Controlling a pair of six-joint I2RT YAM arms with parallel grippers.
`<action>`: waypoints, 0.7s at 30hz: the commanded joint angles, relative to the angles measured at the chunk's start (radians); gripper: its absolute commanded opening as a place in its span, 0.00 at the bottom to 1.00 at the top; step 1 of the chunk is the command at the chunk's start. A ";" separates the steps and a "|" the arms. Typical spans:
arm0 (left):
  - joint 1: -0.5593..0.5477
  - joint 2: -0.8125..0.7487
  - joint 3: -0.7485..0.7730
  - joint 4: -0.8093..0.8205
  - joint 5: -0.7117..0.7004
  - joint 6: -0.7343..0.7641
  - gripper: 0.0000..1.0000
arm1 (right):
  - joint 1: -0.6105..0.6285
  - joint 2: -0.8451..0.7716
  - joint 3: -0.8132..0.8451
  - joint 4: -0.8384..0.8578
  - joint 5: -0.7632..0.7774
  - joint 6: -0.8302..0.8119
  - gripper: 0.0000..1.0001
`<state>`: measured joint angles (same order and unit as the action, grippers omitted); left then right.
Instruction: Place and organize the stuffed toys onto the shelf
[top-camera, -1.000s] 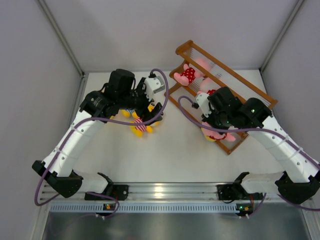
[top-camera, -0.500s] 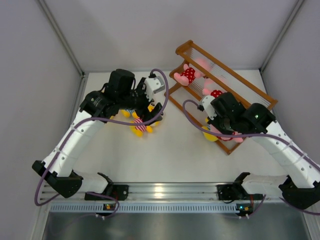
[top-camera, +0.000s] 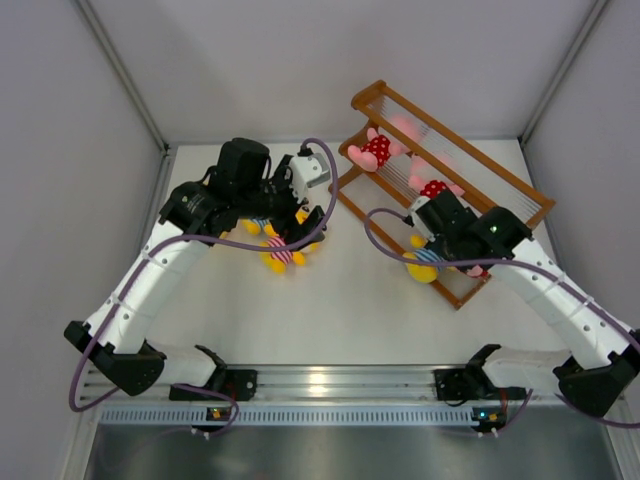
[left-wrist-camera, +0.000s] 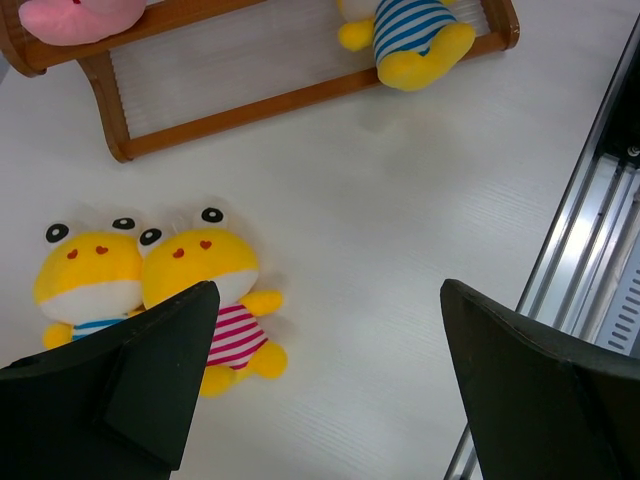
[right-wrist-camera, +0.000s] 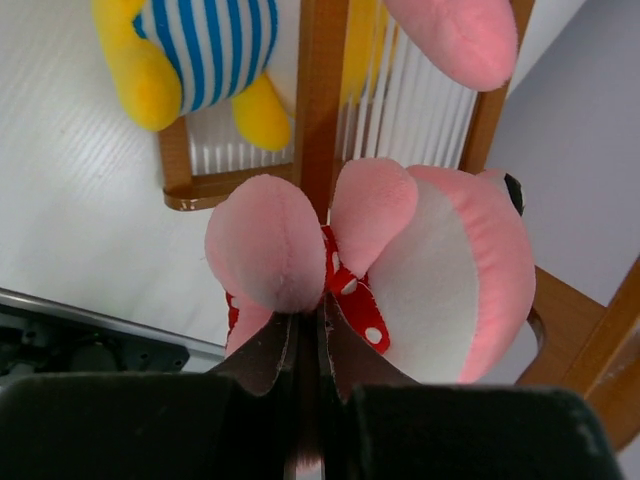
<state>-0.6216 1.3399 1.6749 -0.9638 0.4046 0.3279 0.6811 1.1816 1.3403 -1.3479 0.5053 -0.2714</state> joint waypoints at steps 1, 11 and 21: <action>0.002 -0.024 0.009 0.045 0.019 0.023 0.98 | -0.018 -0.036 -0.018 0.047 0.113 -0.089 0.00; 0.002 -0.028 0.020 0.043 0.028 0.019 0.98 | -0.029 -0.142 -0.191 0.320 0.027 -0.322 0.00; 0.002 -0.028 0.023 0.045 0.028 0.019 0.98 | -0.069 -0.168 -0.205 0.443 -0.117 -0.430 0.05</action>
<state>-0.6216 1.3396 1.6749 -0.9638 0.4110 0.3393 0.6285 1.0485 1.1236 -1.0111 0.4675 -0.6338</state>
